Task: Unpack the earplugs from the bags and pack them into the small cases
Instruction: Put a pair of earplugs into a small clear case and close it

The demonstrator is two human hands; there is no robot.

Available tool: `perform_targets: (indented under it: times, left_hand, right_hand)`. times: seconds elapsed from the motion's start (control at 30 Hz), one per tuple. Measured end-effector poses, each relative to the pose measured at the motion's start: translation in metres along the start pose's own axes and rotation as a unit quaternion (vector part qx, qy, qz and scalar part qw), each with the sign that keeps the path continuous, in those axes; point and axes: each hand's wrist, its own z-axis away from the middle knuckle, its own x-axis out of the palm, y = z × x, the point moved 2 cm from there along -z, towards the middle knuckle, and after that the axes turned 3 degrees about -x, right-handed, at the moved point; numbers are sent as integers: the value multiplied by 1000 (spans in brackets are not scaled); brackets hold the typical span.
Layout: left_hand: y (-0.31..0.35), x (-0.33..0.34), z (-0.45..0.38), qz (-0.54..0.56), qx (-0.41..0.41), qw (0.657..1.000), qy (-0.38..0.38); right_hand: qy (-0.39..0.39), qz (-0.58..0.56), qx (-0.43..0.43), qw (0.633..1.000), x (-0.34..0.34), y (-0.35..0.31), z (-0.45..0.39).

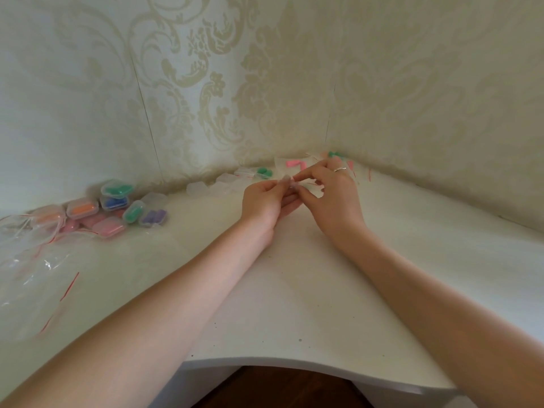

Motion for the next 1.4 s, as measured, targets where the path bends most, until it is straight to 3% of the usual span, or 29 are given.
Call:
perform_targets:
  times: [0.37, 0.63, 1.03, 1.2, 1.4]
  left_hand:
    - [3, 1, 2, -3, -40, 999, -36]
    - [6, 0, 2, 58, -84, 994, -39]
    - [11, 2, 8, 48, -73, 996, -28]
    - [6, 1, 2, 26, -49, 998, -30]
    - [4, -2, 0, 54, -24, 998, -6]
  right_hand:
    - [-40, 120, -39, 991, -5, 2, -2]
    - [-47, 123, -64, 989, -10, -2, -2]
    - [-92, 89, -82, 988, 2, 2, 0]
    - [-48, 101, -65, 992, -1, 6, -2]
    - [-9, 13, -20, 1000, -5, 4, -4]
